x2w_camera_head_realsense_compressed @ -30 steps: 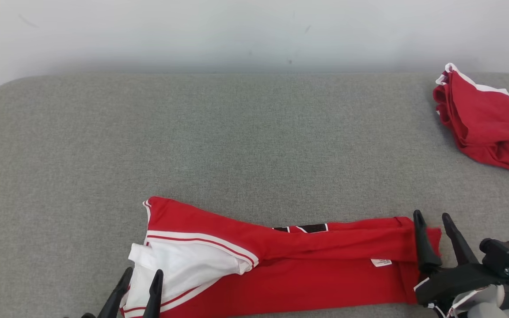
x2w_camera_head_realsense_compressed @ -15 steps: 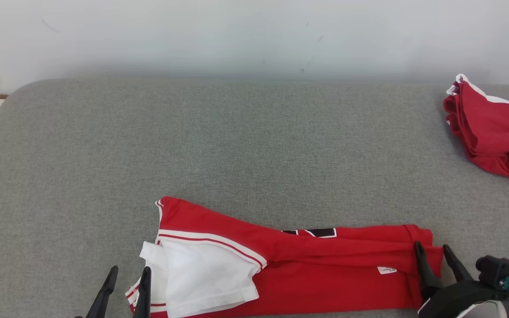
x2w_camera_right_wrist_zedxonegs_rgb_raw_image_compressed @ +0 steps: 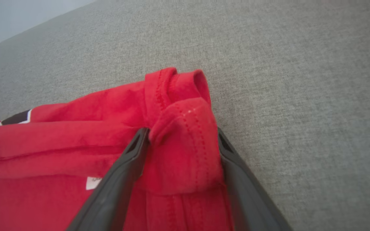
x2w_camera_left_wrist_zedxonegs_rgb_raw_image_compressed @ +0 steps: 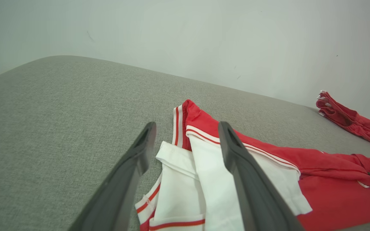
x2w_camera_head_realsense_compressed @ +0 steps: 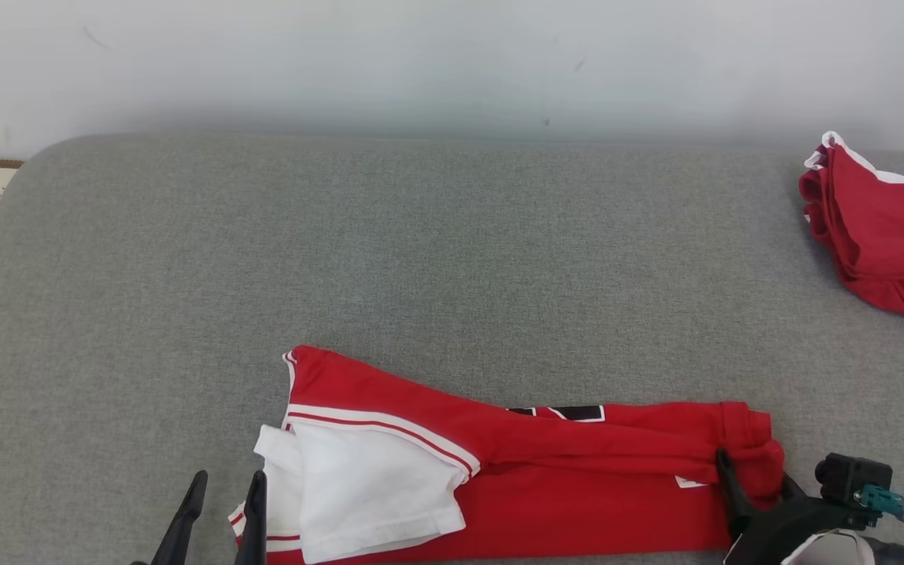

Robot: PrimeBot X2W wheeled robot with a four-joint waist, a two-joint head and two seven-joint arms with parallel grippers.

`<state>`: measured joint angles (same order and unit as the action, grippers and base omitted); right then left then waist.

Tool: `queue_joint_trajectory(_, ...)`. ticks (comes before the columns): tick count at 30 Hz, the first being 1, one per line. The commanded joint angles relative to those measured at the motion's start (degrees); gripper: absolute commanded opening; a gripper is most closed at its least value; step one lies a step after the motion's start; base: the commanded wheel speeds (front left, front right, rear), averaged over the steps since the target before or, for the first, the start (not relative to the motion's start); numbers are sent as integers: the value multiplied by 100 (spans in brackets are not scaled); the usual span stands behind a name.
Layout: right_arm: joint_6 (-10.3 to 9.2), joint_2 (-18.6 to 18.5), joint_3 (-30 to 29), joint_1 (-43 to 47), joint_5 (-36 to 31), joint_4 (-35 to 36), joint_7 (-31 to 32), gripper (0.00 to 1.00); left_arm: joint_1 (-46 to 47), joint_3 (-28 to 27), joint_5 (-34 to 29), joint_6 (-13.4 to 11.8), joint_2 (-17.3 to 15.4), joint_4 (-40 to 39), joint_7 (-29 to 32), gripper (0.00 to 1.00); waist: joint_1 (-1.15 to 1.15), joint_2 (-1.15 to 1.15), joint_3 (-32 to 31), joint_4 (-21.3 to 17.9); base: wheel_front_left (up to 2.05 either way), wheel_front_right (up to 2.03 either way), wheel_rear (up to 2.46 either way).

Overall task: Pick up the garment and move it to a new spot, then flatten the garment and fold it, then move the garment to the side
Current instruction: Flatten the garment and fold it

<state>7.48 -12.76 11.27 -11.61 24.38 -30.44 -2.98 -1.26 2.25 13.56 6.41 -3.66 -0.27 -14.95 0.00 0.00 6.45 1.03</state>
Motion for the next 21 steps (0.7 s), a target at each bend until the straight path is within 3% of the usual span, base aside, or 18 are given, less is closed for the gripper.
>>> queue_joint_trajectory(1, 3, 76, 84, -24, 2, -97, 45, 31, -30, -37, -76, 9, 9, 11, -28, 100, 0, 0, 2, 13, 0, 0, 0)
queue_joint_trajectory(2, 3, 81, 101, -42, -6, -116, 19, 0, -22, -48, -83, 15, 14, 14, -28, 100, 0, 0, 1, 17, 0, 0, 0)
queue_joint_trajectory(8, -2, -193, -16, -343, -129, -178, -281, 0, -59, -126, -102, 40, 45, -15, -28, 100, 0, 0, -7, -10, 0, 0, 0)
queue_joint_trajectory(15, -1, -588, -597, -525, -438, -354, -424, 0, -79, -162, -79, 46, 64, -21, -28, 100, 0, 0, -2, -27, 0, 0, 0)
queue_joint_trajectory(21, -1, -447, -423, -460, -249, 246, -238, 0, -93, -235, -49, 53, 73, -28, -28, 100, 0, 0, 5, -85, 0, 0, 0)
